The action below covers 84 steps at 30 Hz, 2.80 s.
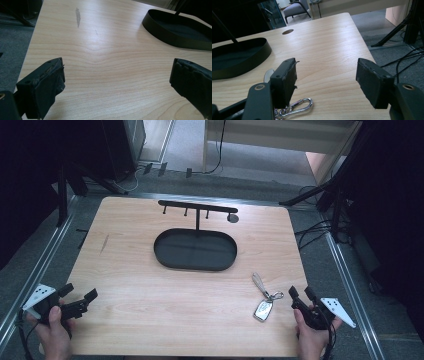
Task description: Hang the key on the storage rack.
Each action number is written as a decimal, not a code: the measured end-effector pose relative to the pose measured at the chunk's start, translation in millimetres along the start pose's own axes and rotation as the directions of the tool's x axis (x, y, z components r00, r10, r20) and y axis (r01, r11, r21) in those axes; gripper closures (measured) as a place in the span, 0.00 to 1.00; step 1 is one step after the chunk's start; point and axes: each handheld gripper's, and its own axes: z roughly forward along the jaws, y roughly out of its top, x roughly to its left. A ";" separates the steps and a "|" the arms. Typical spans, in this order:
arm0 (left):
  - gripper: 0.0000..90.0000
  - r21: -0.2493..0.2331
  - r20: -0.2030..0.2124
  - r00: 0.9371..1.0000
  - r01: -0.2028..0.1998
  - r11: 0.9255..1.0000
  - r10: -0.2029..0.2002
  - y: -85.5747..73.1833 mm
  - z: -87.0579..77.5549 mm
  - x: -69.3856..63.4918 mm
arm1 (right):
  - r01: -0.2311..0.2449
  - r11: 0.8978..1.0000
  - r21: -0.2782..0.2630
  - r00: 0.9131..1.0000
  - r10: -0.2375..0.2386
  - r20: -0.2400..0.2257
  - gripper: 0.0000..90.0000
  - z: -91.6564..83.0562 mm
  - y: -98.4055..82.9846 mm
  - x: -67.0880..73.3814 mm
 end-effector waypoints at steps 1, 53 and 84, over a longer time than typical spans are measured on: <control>0.00 0.000 0.000 1.000 0.000 1.000 0.000 0.0 0.0 0.0 | 0.000 1.000 0.000 1.000 0.000 0.000 0.37 0.0 0.0 0.0; 0.00 -0.020 0.012 1.000 0.004 1.000 -0.004 -1.2 -2.5 0.7 | 0.447 0.303 0.842 0.823 -0.507 -0.254 0.46 118.1 82.3 90.7; 0.00 -0.016 0.013 1.000 0.008 1.000 -0.008 -0.9 -2.2 0.7 | 0.340 0.421 0.841 0.916 -0.351 -0.195 0.93 127.1 64.8 100.4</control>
